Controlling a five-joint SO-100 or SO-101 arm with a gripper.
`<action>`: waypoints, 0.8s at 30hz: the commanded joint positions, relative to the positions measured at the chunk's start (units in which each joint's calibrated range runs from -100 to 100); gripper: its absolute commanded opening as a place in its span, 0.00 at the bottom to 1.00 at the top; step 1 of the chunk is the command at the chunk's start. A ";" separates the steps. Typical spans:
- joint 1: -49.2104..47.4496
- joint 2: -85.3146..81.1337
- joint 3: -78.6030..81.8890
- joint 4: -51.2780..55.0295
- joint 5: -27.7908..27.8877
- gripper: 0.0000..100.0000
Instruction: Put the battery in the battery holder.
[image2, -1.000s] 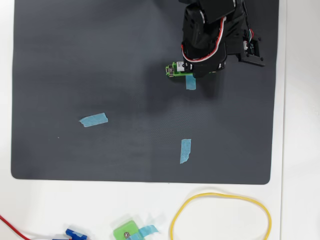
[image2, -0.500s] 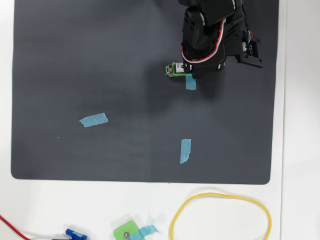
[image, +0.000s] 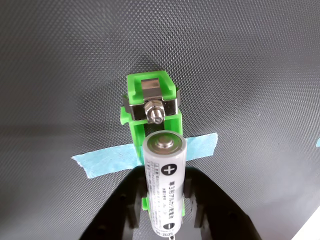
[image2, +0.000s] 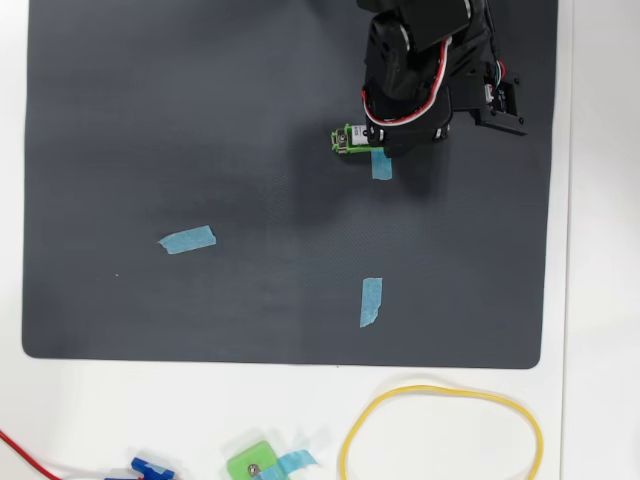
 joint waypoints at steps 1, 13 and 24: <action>0.84 -0.21 -1.08 0.38 -0.14 0.09; 0.84 -0.21 -0.91 0.47 0.02 0.19; 5.20 -1.06 -0.47 0.47 0.18 0.19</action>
